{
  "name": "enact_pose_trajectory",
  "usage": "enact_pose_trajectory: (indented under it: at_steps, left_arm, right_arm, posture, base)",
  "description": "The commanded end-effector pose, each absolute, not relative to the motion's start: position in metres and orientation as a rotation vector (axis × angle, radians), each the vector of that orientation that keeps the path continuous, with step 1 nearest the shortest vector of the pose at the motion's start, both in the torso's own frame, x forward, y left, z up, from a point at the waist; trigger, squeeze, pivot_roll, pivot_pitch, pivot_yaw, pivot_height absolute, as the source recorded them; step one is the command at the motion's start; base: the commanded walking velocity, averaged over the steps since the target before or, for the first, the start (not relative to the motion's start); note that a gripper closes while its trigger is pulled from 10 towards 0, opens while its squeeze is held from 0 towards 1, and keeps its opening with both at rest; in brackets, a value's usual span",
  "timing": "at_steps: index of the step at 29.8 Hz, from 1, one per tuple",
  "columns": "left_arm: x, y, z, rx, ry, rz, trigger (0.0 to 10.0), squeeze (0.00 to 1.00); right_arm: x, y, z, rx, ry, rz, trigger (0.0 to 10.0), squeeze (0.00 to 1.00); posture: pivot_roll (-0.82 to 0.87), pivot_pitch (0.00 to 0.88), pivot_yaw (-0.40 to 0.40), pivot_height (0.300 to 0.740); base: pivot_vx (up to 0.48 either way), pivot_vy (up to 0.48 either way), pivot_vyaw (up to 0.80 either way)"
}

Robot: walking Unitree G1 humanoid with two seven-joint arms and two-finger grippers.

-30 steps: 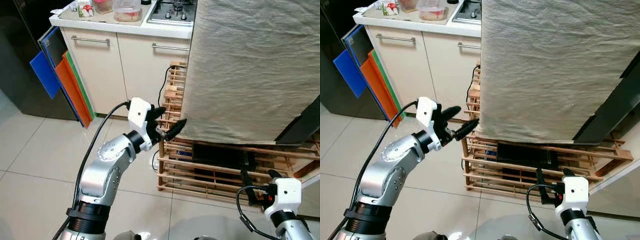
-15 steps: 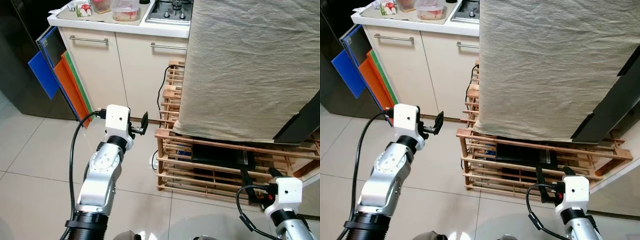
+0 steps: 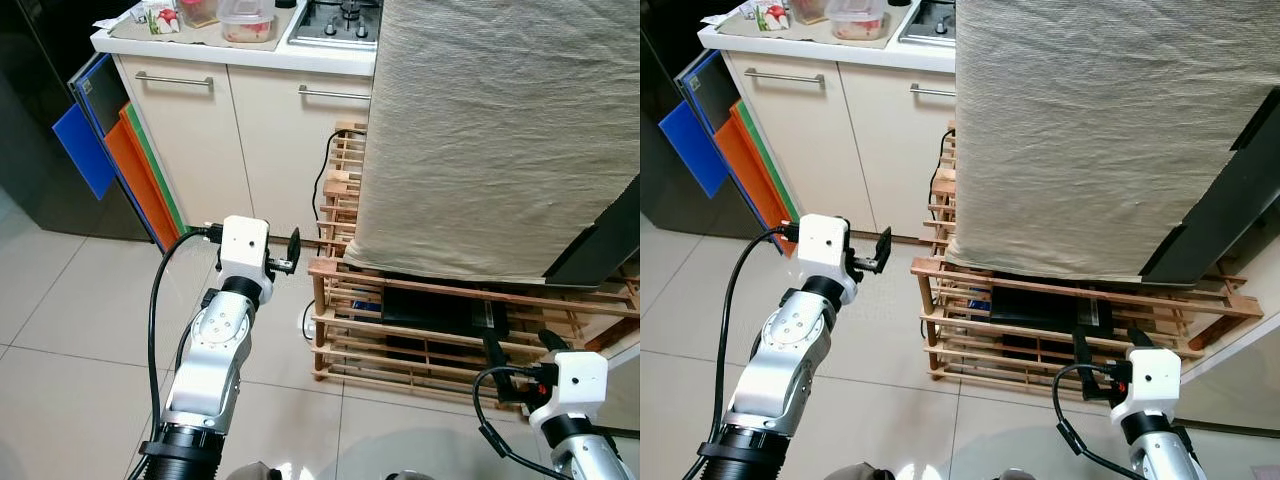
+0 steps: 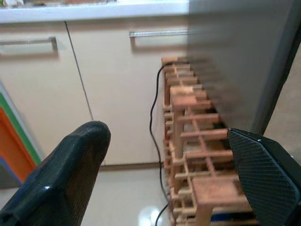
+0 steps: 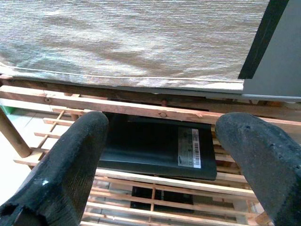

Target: Restocking fridge

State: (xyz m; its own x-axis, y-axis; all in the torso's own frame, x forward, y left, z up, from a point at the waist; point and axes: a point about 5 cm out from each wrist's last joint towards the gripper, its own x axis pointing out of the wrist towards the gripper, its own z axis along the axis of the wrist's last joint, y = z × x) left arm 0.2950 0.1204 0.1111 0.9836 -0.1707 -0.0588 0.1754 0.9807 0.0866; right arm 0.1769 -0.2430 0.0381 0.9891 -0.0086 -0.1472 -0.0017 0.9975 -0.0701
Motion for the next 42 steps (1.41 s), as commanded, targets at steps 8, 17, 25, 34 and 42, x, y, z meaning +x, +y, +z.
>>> enact_pose_trajectory:
  at_steps: [8, 17, 25, 34, 42]
  left_arm:
    - [0.299, 0.116, 0.109, 0.096, 0.051, -0.195, 10.0, 0.0]
    - [0.306, 0.112, 0.113, 0.09, 0.033, -0.198, 10.0, 0.0]
    - [0.333, 0.102, 0.136, 0.046, 0.006, -0.367, 10.0, 0.0]
    - [0.363, 0.1, 0.162, 0.046, 0.013, -0.54, 10.0, 0.0]
    - [0.38, 0.09, 0.18, -0.086, 0.047, -0.742, 10.0, 0.0]
  right_arm:
    - [0.176, -0.244, 0.035, -0.063, 0.15, -0.004, 10.0, 0.0]
    - [0.177, -0.244, 0.034, -0.062, 0.14, -0.001, 10.0, 0.0]
    - [0.177, -0.243, 0.035, -0.06, 0.135, 0.007, 10.0, 0.0]
    - [0.177, -0.242, 0.035, -0.053, 0.131, 0.012, 10.0, 0.0]
    - [0.177, -0.24, 0.036, -0.033, 0.129, 0.043, 10.0, 0.0]
  posture:
    - [-0.09, 0.03, 0.034, 0.74]
    - [-0.09, 0.018, 0.034, 0.74]
    - [-0.09, 0.018, 0.027, 0.74]
    - [-0.11, 0.03, 0.034, 0.74]
    - [-0.13, 0.039, 0.037, 0.74]
  base:
    - [0.0, 0.0, 0.0]
    - [0.0, 0.0, 0.0]
    - [0.0, 0.0, 0.0]
    - [0.0, 0.0, 0.0]
    - [0.0, 0.0, 0.0]
